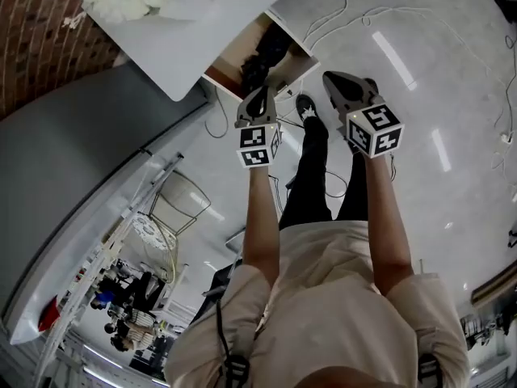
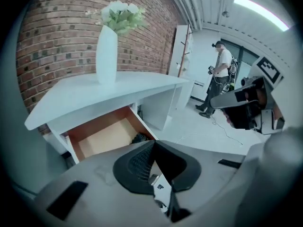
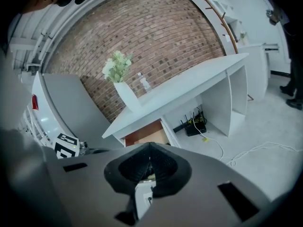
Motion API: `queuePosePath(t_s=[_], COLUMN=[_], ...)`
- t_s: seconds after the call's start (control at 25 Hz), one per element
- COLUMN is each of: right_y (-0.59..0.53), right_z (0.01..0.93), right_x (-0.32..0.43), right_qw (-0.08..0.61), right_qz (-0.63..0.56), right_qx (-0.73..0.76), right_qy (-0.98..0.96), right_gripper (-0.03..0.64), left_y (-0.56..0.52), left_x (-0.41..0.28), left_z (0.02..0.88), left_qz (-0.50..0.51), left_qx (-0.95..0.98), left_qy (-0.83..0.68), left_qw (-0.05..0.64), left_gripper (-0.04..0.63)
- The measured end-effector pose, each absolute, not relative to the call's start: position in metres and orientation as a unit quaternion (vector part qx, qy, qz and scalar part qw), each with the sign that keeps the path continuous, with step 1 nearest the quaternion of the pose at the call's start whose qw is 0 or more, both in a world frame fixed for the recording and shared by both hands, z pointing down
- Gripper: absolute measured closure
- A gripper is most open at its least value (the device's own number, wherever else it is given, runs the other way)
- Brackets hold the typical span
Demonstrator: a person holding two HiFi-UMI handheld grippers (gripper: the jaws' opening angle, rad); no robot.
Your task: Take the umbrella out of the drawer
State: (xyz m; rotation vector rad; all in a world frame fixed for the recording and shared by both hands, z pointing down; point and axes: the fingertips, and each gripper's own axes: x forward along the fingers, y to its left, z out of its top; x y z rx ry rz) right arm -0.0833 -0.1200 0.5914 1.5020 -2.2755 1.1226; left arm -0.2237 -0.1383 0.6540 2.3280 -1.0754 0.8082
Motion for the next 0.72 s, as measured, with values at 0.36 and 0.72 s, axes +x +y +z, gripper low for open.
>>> queuePosePath(t_s=[0.36,0.72], right_y=[-0.080,-0.105], right_z=[0.649,0.693], right_x=[-0.092,-0.109], right_qw=[0.057,0.037], right_qz=[0.422,0.416], right_qx=[0.535,0.523], right_qy=[-0.730,-0.743], right_gripper=[0.549,0.549], left_y=[-0.165,-0.191], left_x=[-0.224,-0.216], left_z=[0.743,0.801], left_qz=[0.370,0.394], left_qx=[0.858,0.857], left_qy=[-0.305,-0.290], left_qw=[0.184,0.164], left_gripper=[0.583,0.462])
